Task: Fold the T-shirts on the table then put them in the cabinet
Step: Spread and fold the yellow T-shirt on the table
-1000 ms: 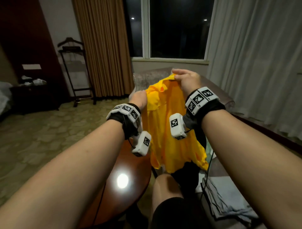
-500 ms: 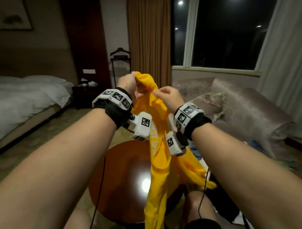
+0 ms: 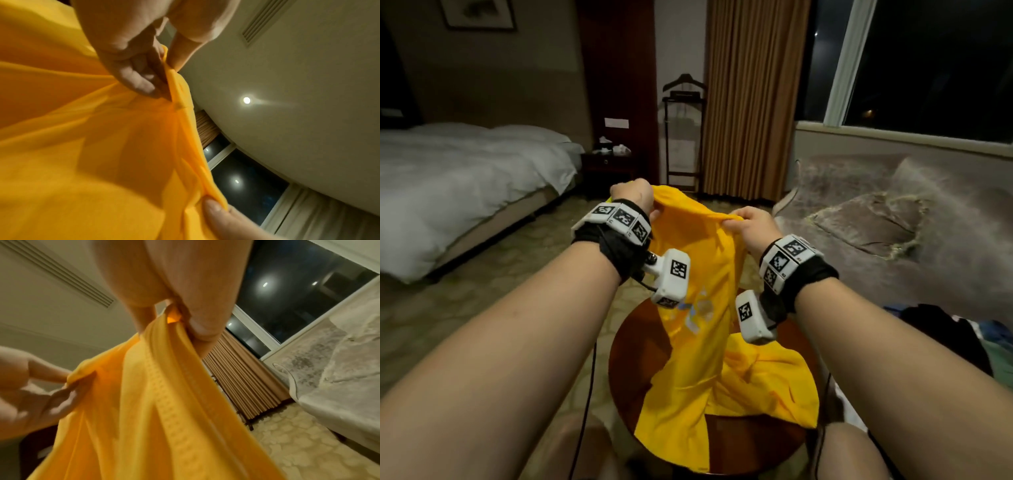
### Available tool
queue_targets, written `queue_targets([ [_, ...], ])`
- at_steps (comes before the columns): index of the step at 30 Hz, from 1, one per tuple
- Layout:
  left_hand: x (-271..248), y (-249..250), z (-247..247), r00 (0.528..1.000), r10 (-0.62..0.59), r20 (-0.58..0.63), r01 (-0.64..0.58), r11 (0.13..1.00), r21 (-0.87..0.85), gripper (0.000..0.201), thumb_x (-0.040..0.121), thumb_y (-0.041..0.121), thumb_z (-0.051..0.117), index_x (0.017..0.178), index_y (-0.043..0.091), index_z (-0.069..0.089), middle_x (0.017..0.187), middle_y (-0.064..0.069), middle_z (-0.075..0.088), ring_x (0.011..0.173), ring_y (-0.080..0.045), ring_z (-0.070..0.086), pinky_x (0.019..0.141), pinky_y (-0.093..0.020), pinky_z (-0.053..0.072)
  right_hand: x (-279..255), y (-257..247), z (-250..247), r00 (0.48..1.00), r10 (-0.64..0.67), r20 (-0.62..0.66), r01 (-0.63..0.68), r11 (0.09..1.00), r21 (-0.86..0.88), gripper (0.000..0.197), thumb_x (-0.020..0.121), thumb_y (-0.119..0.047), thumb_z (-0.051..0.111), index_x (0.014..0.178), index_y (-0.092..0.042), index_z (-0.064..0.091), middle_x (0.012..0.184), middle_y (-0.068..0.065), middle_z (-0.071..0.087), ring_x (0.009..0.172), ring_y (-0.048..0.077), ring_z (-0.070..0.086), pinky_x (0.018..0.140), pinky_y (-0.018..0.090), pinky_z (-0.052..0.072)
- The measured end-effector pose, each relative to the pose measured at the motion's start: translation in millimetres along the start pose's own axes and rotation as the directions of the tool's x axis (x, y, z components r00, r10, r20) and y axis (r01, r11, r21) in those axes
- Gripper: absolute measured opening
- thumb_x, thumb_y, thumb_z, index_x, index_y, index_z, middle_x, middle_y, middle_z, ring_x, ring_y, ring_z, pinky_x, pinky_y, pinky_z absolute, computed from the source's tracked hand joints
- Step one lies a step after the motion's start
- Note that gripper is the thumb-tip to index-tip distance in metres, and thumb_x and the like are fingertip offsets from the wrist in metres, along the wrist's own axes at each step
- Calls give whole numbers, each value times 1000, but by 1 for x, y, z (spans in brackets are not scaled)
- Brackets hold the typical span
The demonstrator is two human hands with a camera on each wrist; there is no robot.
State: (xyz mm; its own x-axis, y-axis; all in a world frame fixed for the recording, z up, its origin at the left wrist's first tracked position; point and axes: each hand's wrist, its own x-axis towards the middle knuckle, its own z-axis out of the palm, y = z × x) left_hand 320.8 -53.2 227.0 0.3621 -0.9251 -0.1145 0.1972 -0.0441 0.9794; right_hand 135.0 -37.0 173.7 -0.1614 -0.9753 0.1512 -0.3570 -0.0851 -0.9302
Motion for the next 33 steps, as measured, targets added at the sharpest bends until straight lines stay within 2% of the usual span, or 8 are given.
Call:
queue_targets([
  [3, 12, -23, 1, 994, 69, 82, -80, 988, 133, 41, 95, 1, 33, 127, 16, 54, 127, -16, 54, 93, -25, 55, 53, -27, 46, 11, 13, 4, 997, 65, 40, -69, 993, 101, 9, 83, -8, 67, 79, -16, 66, 78, 7, 67, 80, 27, 62, 84, 46, 52],
  [6, 18, -43, 4, 972, 3, 237, -72, 957, 281, 30, 96, 12, 49, 124, 6, 58, 100, -10, 63, 73, -17, 55, 67, -30, 49, 19, 26, 5, 993, 105, 58, -115, 974, 196, 9, 85, -8, 65, 77, -12, 69, 71, 9, 70, 72, 28, 64, 83, 49, 53],
  [8, 23, -57, 4, 958, -14, 288, -109, 907, 406, 36, 88, 26, 66, 118, 7, 58, 99, -9, 61, 85, -20, 59, 81, -33, 51, 22, 32, 6, 991, 115, 63, -125, 969, 212, 11, 87, -9, 63, 81, -11, 71, 76, 12, 70, 73, 29, 64, 82, 47, 54],
  [11, 28, -71, 5, 934, -50, 354, -174, 802, 572, 81, 77, 44, 76, 141, 9, 41, 126, -11, 56, 108, -23, 59, 96, -40, 50, 25, 35, 10, 991, 115, 61, -125, 970, 207, 11, 87, -11, 62, 91, -13, 72, 90, 16, 70, 83, 31, 66, 82, 46, 55],
  [14, 30, -78, 7, 908, -57, 415, -213, 791, 574, 102, 66, 55, 79, 148, 27, 25, 145, -10, 39, 125, -28, 49, 100, -45, 46, 27, 33, 14, 988, 145, 44, -152, 959, 240, 20, 90, -5, 57, 99, -19, 68, 95, 12, 63, 78, 25, 62, 61, 32, 55],
  [20, 17, -90, 18, 846, 83, 526, -402, 746, 530, 45, 74, 44, 78, 102, 12, 63, 89, 1, 64, 80, -13, 62, 74, -28, 51, 25, 19, 21, 985, 139, 106, -169, 913, 372, 30, 90, 8, 43, 81, -15, 60, 79, 8, 54, 68, 16, 54, 48, 20, 50],
  [28, 9, -96, 30, 825, 184, 534, -469, 750, 466, 34, 79, 31, 76, 106, 14, 61, 94, 0, 66, 87, -12, 63, 81, -28, 54, 16, 10, 13, 985, 132, 114, -173, 830, 530, 24, 91, 4, 45, 106, -7, 61, 85, 9, 56, 68, 17, 57, 48, 16, 51],
  [33, 4, -95, 38, 829, 207, 519, -492, 713, 500, 27, 81, 31, 74, 103, 16, 66, 94, -1, 69, 88, -16, 66, 84, -34, 55, 7, 14, 7, 987, 33, 158, -108, 865, 490, 15, 84, 2, 55, 94, -8, 59, 89, 4, 59, 79, 13, 60, 72, 20, 51],
])
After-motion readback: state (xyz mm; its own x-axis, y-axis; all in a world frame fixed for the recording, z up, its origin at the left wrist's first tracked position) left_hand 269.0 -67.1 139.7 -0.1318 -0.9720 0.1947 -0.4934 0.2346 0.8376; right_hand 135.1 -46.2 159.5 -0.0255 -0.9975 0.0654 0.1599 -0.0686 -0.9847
